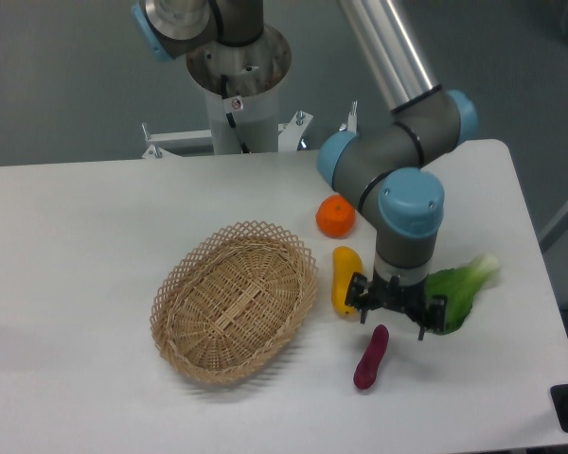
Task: Pick up the sweet potato from the table
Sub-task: 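Lower the gripper around the purple sweet potato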
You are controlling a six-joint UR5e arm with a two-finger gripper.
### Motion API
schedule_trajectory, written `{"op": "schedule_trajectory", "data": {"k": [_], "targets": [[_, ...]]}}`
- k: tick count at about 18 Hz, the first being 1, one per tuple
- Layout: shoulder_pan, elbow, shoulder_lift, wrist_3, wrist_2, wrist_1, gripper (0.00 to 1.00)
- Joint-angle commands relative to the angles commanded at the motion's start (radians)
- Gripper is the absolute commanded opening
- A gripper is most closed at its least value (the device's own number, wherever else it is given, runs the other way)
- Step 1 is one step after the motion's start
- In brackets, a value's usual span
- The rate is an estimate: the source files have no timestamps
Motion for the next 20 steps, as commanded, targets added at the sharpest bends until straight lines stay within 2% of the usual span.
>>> {"op": "schedule_trajectory", "data": {"k": [5,7,9,12,14,16,20], "targets": [[-0.026,-0.011,-0.037,-0.002,0.005,0.063,1.00],[-0.028,-0.012,-0.040,-0.002,0.006,0.069,1.00],[-0.028,-0.012,-0.041,-0.002,0.009,0.071,0.88],[-0.028,-0.009,-0.045,0.000,0.015,0.072,0.75],[-0.028,-0.003,-0.049,0.000,0.017,0.072,0.73],[-0.028,0.001,-0.052,0.000,0.017,0.072,0.65],[-0.028,0.003,-0.049,0.021,0.018,0.072,0.40]]}}
